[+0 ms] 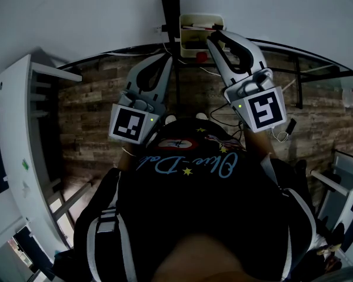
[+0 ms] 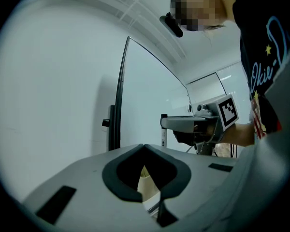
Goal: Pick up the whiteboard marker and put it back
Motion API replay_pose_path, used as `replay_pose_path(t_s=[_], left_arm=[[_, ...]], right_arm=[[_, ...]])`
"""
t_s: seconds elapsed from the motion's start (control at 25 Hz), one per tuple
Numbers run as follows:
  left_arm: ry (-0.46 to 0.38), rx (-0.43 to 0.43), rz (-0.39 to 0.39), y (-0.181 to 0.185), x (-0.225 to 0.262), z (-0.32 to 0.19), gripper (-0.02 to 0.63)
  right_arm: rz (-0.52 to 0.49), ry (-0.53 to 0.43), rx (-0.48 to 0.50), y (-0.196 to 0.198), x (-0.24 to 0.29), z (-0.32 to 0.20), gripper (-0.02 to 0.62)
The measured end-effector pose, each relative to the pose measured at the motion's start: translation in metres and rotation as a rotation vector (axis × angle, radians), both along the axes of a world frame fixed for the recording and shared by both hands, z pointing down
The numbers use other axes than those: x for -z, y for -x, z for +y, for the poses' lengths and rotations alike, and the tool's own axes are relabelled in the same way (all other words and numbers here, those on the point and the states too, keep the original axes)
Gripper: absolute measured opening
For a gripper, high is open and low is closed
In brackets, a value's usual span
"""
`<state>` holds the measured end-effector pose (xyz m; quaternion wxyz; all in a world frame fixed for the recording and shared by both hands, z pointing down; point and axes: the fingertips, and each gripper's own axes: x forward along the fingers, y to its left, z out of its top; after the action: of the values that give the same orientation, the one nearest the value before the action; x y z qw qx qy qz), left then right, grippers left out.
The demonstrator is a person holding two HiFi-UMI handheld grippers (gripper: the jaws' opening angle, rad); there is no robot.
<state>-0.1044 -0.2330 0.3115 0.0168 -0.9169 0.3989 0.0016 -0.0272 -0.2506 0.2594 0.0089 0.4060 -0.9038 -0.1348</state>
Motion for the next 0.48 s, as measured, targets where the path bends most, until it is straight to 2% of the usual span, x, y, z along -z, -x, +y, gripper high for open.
replay_pose_path(t_s=[0.48], left_arm=[[-0.002,0.004,-0.006,0.0017,0.0032,0.0015,-0.002]], right_arm=[[-0.003,-0.005,0.005,0.0015,0.0042,0.002,0.074]])
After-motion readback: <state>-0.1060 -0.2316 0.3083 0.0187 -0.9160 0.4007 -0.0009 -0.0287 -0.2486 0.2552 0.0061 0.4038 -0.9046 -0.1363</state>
